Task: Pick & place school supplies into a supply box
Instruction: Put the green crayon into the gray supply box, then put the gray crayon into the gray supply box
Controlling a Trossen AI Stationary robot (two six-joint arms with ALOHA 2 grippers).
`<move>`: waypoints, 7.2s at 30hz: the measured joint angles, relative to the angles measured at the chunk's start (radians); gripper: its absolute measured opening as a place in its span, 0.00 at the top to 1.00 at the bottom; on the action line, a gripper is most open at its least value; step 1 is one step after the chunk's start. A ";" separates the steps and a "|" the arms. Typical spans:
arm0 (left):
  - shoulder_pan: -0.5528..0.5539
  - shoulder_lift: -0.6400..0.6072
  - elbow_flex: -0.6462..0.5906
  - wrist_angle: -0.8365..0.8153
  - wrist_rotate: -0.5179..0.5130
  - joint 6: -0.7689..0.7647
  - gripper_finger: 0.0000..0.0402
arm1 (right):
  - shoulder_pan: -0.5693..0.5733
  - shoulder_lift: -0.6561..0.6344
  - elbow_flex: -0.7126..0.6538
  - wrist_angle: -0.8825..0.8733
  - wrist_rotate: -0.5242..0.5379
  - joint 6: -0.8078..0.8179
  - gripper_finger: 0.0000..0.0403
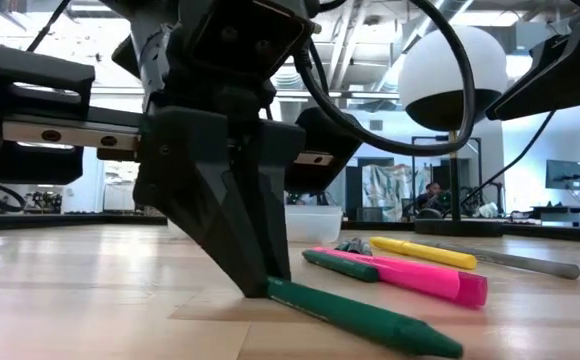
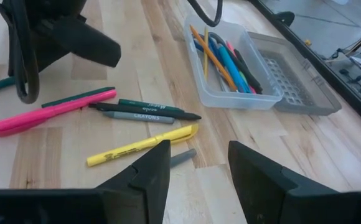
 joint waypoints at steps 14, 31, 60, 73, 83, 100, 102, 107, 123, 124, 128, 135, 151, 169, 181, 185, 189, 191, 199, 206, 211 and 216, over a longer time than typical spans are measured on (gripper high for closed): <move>-0.024 -0.018 0.004 -0.179 -0.297 -0.239 0.98 | 0.000 0.000 0.000 -0.012 -0.023 -0.006 0.62; -0.057 -0.160 -0.008 -0.390 -0.551 -0.448 0.99 | 0.002 0.000 -0.003 -0.023 -0.023 -0.007 0.62; 0.241 -0.266 -0.045 -0.675 -0.934 -0.485 0.96 | 0.002 0.000 -0.004 -0.022 -0.023 -0.006 0.62; 0.268 -0.266 -0.045 -0.657 -0.924 -0.516 0.70 | 0.002 0.000 -0.004 -0.028 -0.028 0.057 0.62; 0.139 -0.266 -0.045 -0.659 -0.879 -0.571 0.67 | -0.007 0.000 -0.005 -0.272 -0.252 0.574 0.62; -0.141 -0.267 -0.045 -0.622 -1.024 -0.743 0.71 | -0.014 0.156 -0.005 -0.535 -0.501 0.965 0.62; -0.155 -0.267 -0.044 -0.622 -1.048 -0.761 0.71 | -0.014 0.156 -0.005 -0.543 -0.502 0.964 0.62; -0.176 -0.267 -0.044 -0.623 -1.073 -0.815 0.71 | -0.014 0.145 -0.005 -0.553 -0.502 0.973 0.62; -0.209 -0.267 -0.044 -0.624 -1.100 -0.909 0.71 | 0.044 0.146 -0.004 -0.602 -0.654 1.229 0.62; -0.211 -0.267 -0.044 -0.625 -1.100 -0.917 0.71 | 0.047 0.146 -0.004 -0.601 -0.662 1.231 0.63; -0.219 -0.265 -0.044 -0.638 -1.101 -0.954 0.71 | 0.045 0.146 -0.004 -0.594 -0.705 1.225 0.67; -0.237 -0.252 -0.087 -0.645 -1.153 -1.010 0.71 | 0.013 0.146 -0.002 -0.584 -0.771 1.173 0.76; -0.239 -0.252 -0.171 -0.630 -1.145 -1.045 0.71 | -0.029 0.144 -0.011 -0.505 -0.801 0.916 0.98; -0.239 -0.252 -0.177 -0.630 -1.149 -1.047 0.71 | -0.082 0.145 0.022 -0.428 -0.779 0.587 0.99; -0.238 -0.252 -0.177 -0.634 -1.149 -1.051 0.71 | -0.159 0.147 0.104 -0.066 -0.572 0.010 1.00; -0.241 -0.252 -0.177 -0.634 -1.140 -1.058 0.71 | -0.202 0.146 0.154 -0.052 -0.506 -0.143 1.00; -0.241 -0.252 -0.177 -0.634 -1.135 -1.064 0.71 | -0.282 0.147 0.195 -0.016 -0.448 -0.281 1.00; -0.241 -0.252 -0.177 -0.633 -1.128 -1.071 0.71 | -0.337 0.147 0.207 0.020 -0.420 -0.321 1.00; -0.241 -0.252 -0.177 -0.633 -1.106 -1.084 0.71 | -0.605 0.174 0.215 0.194 -0.524 -0.459 1.00; -0.242 -0.247 -0.177 -0.633 -1.104 -1.091 0.71 | -0.782 0.314 0.295 0.255 -0.720 -0.626 1.00; -0.242 -0.243 -0.177 -0.633 -1.103 -1.099 0.71 | -0.833 0.437 0.417 0.228 -0.756 -0.703 0.98; -0.251 -0.243 -0.177 -0.642 -1.097 -1.112 0.71 | -0.859 0.519 0.526 0.158 -0.756 -0.745 0.96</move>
